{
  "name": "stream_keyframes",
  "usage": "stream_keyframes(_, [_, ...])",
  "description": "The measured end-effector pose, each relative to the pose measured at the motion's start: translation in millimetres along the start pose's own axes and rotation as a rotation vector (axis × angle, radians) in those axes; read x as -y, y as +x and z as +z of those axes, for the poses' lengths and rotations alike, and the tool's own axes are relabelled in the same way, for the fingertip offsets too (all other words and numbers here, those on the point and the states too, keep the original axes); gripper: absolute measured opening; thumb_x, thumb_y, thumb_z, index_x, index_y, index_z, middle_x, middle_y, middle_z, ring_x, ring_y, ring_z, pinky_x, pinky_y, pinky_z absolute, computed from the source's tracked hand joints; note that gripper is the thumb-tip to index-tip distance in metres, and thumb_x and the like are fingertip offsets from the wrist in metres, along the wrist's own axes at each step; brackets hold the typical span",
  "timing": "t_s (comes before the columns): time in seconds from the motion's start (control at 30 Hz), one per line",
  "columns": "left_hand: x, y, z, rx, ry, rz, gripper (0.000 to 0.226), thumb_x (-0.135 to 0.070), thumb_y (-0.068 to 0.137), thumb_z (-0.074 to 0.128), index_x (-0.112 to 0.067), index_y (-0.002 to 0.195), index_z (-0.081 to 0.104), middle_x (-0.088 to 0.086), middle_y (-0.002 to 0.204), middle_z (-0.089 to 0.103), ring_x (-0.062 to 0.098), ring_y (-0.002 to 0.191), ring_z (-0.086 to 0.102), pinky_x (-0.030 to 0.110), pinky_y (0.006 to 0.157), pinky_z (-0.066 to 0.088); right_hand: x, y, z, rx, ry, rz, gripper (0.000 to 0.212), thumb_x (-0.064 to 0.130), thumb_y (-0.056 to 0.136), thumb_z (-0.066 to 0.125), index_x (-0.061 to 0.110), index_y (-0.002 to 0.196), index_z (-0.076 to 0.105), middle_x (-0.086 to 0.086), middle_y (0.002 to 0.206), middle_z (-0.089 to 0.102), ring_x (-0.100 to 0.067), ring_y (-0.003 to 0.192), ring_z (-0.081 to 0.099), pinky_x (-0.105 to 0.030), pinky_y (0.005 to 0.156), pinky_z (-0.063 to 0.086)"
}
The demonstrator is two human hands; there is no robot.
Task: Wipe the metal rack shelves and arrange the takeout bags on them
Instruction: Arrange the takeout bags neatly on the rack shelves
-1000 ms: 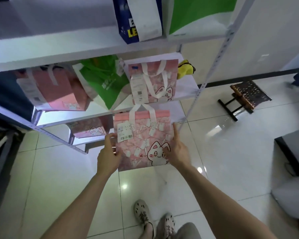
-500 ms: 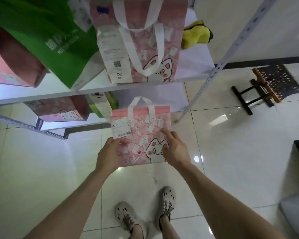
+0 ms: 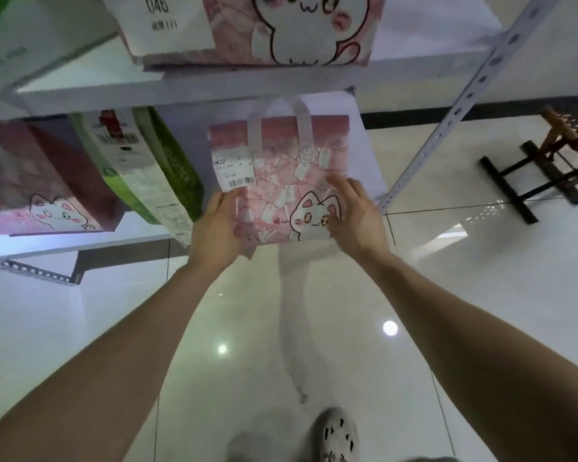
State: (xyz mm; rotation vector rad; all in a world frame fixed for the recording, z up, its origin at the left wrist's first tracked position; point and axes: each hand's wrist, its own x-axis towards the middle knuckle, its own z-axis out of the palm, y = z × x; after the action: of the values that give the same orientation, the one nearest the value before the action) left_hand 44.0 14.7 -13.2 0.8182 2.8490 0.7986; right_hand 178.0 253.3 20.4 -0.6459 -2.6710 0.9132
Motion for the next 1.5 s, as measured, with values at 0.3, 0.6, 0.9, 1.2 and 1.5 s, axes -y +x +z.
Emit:
stream_keyframes(0.3, [24, 69, 46, -0.261, 0.070, 0.145, 0.069, 0.006, 0.086, 0.079, -0.020, 0.145, 0.052, 0.007, 0.139, 0.057, 0.035, 0.089, 0.073, 0.051, 0.070, 0.066, -52, 66, 55, -0.205, 0.062, -0.158, 0.060, 0.002, 0.092, 0.061, 0.026, 0.147, 0.052, 0.005, 0.146, 0.056, -0.016, 0.124, 0.060, -0.036, 0.097, 0.058])
stream_keyframes(0.6, [39, 83, 88, -0.314, 0.095, 0.151, 0.075, 0.009, 0.085, 0.076, -0.021, 0.148, 0.048, 0.010, 0.139, 0.051, 0.040, 0.092, 0.071, 0.054, 0.071, 0.064, -87, 81, 87, -0.285, 0.026, -0.198, 0.061, 0.012, 0.088, 0.069, 0.039, 0.138, 0.048, 0.013, 0.146, 0.044, -0.013, 0.110, 0.064, -0.032, 0.089, 0.061])
stream_keyframes(0.9, [37, 56, 56, -0.126, -0.050, 0.125, 0.083, -0.001, 0.091, 0.079, -0.045, 0.153, 0.045, -0.009, 0.156, 0.035, 0.018, 0.123, 0.066, 0.031, 0.106, 0.057, -53, 49, 68, -0.301, -0.030, -0.054, 0.056, 0.022, 0.099, 0.068, 0.043, 0.146, 0.046, 0.005, 0.165, 0.025, -0.030, 0.142, 0.050, -0.047, 0.105, 0.057])
stream_keyframes(1.2, [-20, 16, -57, -0.583, -0.167, 0.375, 0.023, -0.032, 0.100, 0.076, -0.032, 0.120, 0.064, -0.023, 0.108, 0.059, -0.007, 0.093, 0.064, 0.007, 0.076, 0.051, 65, 36, -27, -0.742, 0.119, -0.562, 0.016, 0.028, 0.096, 0.073, 0.018, 0.089, 0.063, 0.007, 0.091, 0.057, -0.012, 0.078, 0.054, -0.028, 0.069, 0.051])
stream_keyframes(1.5, [-91, 63, -195, -0.849, -0.383, 0.227, 0.081, -0.040, 0.088, 0.086, -0.016, 0.152, 0.043, 0.001, 0.144, 0.051, 0.015, 0.130, 0.052, 0.031, 0.106, 0.047, 169, 82, -135, -0.664, 0.388, -0.345, 0.115, 0.076, 0.071, 0.082, 0.024, 0.157, 0.027, 0.002, 0.155, 0.037, -0.022, 0.143, 0.042, -0.035, 0.114, 0.042])
